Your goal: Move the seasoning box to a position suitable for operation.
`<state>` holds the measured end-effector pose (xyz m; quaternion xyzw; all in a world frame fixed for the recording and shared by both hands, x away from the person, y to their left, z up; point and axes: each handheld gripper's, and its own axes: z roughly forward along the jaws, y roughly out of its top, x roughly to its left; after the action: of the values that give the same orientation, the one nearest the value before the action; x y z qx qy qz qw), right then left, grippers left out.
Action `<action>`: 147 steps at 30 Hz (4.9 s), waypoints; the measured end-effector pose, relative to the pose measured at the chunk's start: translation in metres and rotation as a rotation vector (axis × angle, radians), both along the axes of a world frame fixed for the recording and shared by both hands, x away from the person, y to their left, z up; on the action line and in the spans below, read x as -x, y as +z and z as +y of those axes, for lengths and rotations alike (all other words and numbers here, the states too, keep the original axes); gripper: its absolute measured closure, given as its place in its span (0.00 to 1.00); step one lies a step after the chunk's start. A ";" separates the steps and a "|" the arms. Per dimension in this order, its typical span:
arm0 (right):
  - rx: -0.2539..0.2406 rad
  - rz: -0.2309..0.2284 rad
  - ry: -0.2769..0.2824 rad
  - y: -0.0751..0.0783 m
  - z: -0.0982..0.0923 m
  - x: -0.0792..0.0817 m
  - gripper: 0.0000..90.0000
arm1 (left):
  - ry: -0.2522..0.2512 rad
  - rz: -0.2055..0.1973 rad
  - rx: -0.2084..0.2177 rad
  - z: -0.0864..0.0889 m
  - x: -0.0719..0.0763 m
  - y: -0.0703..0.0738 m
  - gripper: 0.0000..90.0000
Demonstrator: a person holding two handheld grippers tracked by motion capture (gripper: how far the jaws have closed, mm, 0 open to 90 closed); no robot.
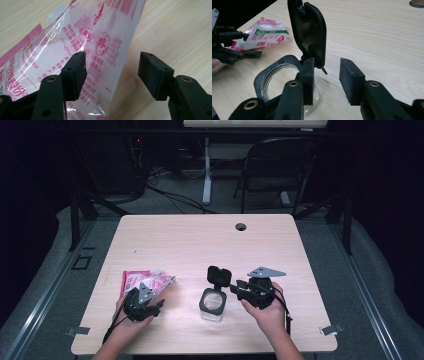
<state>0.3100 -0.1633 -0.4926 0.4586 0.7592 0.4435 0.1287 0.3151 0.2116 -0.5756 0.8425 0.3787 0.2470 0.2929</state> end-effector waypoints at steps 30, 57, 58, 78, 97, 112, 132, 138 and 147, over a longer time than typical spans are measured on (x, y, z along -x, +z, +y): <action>0.006 0.003 0.003 -0.003 0.000 0.000 0.71 | 0.081 -0.053 -0.033 0.005 0.000 -0.008 0.81; 0.002 0.000 0.005 -0.003 0.000 0.001 0.70 | 0.114 0.085 0.282 0.043 -0.013 0.002 1.00; 0.004 0.001 0.005 -0.003 -0.001 0.001 0.70 | 0.116 0.087 0.298 0.044 -0.013 0.003 1.00; 0.000 0.003 0.003 -0.005 -0.001 0.001 0.70 | 0.137 0.138 0.376 0.058 -0.014 0.011 1.00; 0.003 0.011 0.001 -0.006 -0.003 0.000 0.70 | 0.154 0.188 0.367 0.064 -0.022 0.030 1.00; -0.011 0.015 -0.007 -0.005 -0.006 0.000 0.70 | 0.140 0.196 0.312 0.064 -0.028 0.049 1.00; -0.025 0.009 -0.020 -0.003 -0.010 0.000 0.70 | 0.135 0.010 0.278 0.084 -0.031 0.129 1.00; -0.037 0.009 -0.008 -0.002 -0.011 0.000 0.70 | 0.065 -0.013 0.298 0.073 -0.021 0.148 1.00; -0.028 -0.004 0.013 0.000 -0.009 0.000 0.68 | -0.032 -0.007 0.303 0.048 -0.011 0.151 1.00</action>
<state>0.3097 -0.1727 -0.4926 0.4546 0.7555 0.4560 0.1208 0.3263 0.2593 -0.4242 0.7935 0.3973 0.1853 0.4221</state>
